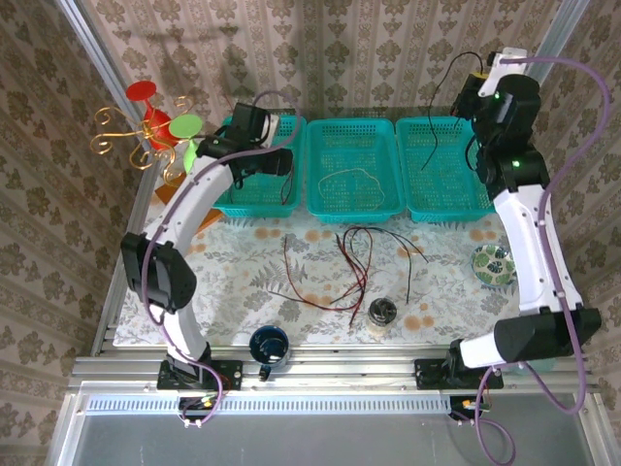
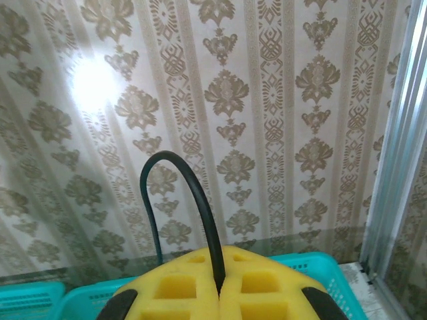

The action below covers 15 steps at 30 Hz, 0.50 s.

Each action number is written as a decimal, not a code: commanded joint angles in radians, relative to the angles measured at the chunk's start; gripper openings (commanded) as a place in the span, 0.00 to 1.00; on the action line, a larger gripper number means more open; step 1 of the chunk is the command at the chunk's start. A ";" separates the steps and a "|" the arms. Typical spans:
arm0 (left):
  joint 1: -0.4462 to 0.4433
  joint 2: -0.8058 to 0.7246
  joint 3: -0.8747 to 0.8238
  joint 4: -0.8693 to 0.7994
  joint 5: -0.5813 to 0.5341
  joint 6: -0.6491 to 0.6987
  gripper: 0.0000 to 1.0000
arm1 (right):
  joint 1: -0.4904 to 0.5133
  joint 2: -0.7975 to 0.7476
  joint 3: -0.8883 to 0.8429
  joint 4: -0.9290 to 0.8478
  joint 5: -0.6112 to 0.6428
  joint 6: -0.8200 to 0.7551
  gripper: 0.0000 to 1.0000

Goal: Untangle the cables

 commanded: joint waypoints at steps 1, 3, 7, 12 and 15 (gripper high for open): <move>-0.005 -0.078 -0.084 0.083 0.016 -0.053 0.74 | 0.001 0.057 0.016 0.020 0.099 -0.101 0.00; -0.005 -0.098 -0.126 0.097 0.016 -0.061 0.75 | 0.001 0.090 -0.014 0.022 0.145 -0.114 0.00; -0.006 -0.123 -0.183 0.114 0.011 -0.064 0.75 | -0.004 0.201 -0.062 -0.058 0.240 -0.067 0.00; 0.004 -0.113 -0.185 0.103 0.025 -0.073 0.75 | -0.020 0.407 -0.081 -0.155 0.254 0.038 0.00; 0.004 -0.113 -0.188 0.096 0.028 -0.070 0.75 | -0.045 0.542 -0.021 -0.249 0.200 0.078 0.00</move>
